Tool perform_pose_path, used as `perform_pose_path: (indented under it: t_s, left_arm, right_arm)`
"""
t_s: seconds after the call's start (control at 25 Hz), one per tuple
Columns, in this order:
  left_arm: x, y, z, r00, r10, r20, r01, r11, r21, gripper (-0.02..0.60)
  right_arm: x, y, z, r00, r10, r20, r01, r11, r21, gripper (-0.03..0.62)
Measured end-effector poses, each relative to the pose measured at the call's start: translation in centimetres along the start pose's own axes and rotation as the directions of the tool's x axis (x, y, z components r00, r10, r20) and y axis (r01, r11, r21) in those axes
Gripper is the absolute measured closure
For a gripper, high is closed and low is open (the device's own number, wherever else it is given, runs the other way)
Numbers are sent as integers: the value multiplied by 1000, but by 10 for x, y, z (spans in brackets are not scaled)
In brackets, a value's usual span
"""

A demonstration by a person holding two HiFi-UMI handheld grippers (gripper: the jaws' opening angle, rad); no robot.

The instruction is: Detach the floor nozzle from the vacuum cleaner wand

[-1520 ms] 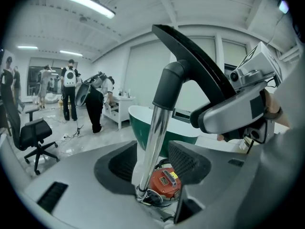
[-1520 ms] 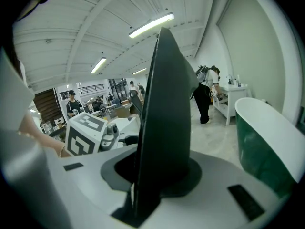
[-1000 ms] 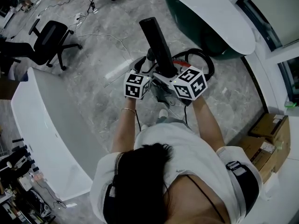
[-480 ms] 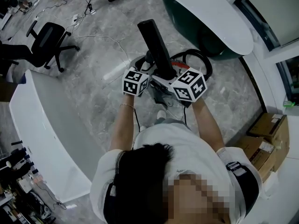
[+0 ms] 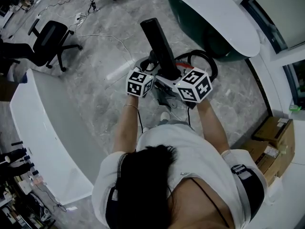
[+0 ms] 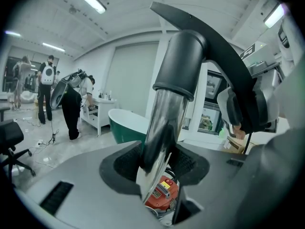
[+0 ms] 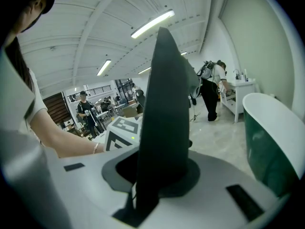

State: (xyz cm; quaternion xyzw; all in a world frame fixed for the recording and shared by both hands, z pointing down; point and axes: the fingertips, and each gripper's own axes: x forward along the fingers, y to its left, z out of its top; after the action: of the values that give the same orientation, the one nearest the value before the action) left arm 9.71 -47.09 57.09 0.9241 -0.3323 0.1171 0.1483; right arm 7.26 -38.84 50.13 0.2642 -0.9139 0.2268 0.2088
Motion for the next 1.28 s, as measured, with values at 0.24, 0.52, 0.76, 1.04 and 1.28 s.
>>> perform_pose_path:
  t_s: [0.24,0.52,0.76,1.04,1.28]
  left_arm:
    - [0,-2,-1,999,-36,-2,36,999,4,414]
    - [4,-9,-2,998,-64,-9,64,998,7,413]
    - [4,-11,-1,998,-61,3,61,998,-1,413]
    - [9,-18,-1,998,-65,-1,65,998,-1,411]
    - [12,-24,-2,997,-76,-3,77,997,14,410]
  right_arm:
    - [-1,3,2,1000,-5,-15,5,1000,31,508]
    - [-7,4,1,999,-29,-39,31,997,66,510]
    - [-10,6,3,999,-40,-26,43,992,121,510]
    - [-16,6,1,995,-90,-38,95,983,154,510]
    - [-21,6,-1,990,-129,-59,137,975,174,510]
